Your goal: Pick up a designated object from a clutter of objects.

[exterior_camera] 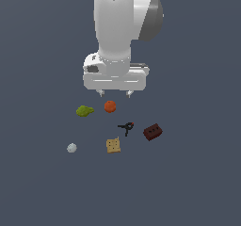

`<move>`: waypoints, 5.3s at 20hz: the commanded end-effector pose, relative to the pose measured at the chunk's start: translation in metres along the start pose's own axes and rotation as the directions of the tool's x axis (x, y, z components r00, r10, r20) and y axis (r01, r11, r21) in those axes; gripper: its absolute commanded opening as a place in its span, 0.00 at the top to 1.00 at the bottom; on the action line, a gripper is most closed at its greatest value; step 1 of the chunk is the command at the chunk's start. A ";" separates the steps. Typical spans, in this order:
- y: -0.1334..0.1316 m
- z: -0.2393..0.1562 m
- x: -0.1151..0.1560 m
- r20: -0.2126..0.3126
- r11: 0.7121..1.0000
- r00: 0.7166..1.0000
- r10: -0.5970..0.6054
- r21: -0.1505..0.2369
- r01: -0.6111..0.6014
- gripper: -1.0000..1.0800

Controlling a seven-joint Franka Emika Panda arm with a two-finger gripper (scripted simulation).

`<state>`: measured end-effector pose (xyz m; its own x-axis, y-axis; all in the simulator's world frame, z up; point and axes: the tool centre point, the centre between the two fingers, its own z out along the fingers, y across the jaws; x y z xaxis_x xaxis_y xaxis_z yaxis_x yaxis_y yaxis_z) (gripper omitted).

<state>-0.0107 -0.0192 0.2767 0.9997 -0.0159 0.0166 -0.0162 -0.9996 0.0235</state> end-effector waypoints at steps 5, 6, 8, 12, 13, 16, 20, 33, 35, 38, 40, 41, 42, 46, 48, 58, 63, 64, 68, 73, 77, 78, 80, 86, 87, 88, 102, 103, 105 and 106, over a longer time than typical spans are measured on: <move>0.013 0.057 -0.026 0.006 0.999 0.999 0.051 0.010 -0.051 0.04; 0.015 0.066 -0.031 0.007 0.998 0.998 0.060 0.011 -0.060 0.04; 0.019 0.083 -0.042 0.009 0.997 0.997 0.078 0.014 -0.078 0.04; 0.026 0.115 -0.067 0.012 0.993 0.993 0.114 0.018 -0.114 0.04; 0.028 0.123 -0.073 0.013 0.992 0.992 0.122 0.018 -0.122 0.04; 0.032 0.141 -0.091 0.016 0.989 0.989 0.145 0.019 -0.146 0.04; 0.036 0.159 -0.111 0.018 0.985 0.985 0.170 0.020 -0.171 0.04; 0.040 0.178 -0.135 0.022 0.980 0.980 0.198 0.020 -0.198 0.04; 0.040 0.180 -0.135 0.022 0.980 0.980 0.198 0.020 -0.198 0.04; 0.040 0.185 -0.136 0.022 0.980 0.980 0.198 0.020 -0.198 0.04; 0.040 0.191 -0.136 0.021 0.980 0.980 0.198 0.019 -0.199 0.04; 0.039 0.195 -0.136 0.021 0.980 0.980 0.198 0.019 -0.199 0.04; 0.039 0.199 -0.137 0.021 0.980 0.980 0.198 0.019 -0.199 0.04; 0.039 0.215 -0.137 0.021 0.980 0.980 0.199 0.019 -0.199 0.04; 0.039 0.221 -0.138 0.021 0.980 0.980 0.199 0.019 -0.199 0.04; 0.039 0.228 -0.137 0.021 0.980 0.980 0.199 0.020 -0.200 1.00; 0.039 0.228 -0.137 0.021 0.980 0.980 0.199 0.020 -0.200 1.00; 0.039 0.228 -0.137 0.021 0.980 0.980 0.199 0.020 -0.200 1.00; 0.039 0.228 -0.137 0.021 0.980 0.980 0.199 0.020 -0.200 1.00; 0.037 0.222 -0.137 0.021 0.980 0.980 0.199 0.020 -0.200 1.00; 0.034 0.210 -0.136 0.021 0.980 0.980 0.199 0.020 -0.200 1.00; 0.033 0.206 -0.136 0.021 0.980 0.980 0.199 0.020 -0.200 1.00; 0.030 0.197 -0.135 0.021 0.980 0.980 0.199 0.020 -0.200 1.00; 0.021 0.161 -0.133 0.021 0.980 0.980 0.200 0.018 -0.200 1.00; 0.019 0.154 -0.133 0.021 0.980 0.980 0.200 0.018 -0.200 1.00; 0.017 0.146 -0.132 0.021 0.980 0.980 0.200 0.018 -0.200 1.00; -0.013 0.034 -0.125 0.021 0.980 0.980 0.200 0.016 -0.200 1.00; -0.015 0.025 -0.124 0.021 0.980 0.980 0.199 0.017 -0.200 1.00; -0.020 0.008 -0.123 0.021 0.980 0.980 0.199 0.017 -0.200 1.00; -0.022 0.000 -0.122 0.021 0.980 0.980 0.199 0.017 -0.200 1.00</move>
<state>-0.1330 0.0008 0.2608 0.9765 -0.2153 -0.0008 -0.2153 -0.9765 0.0032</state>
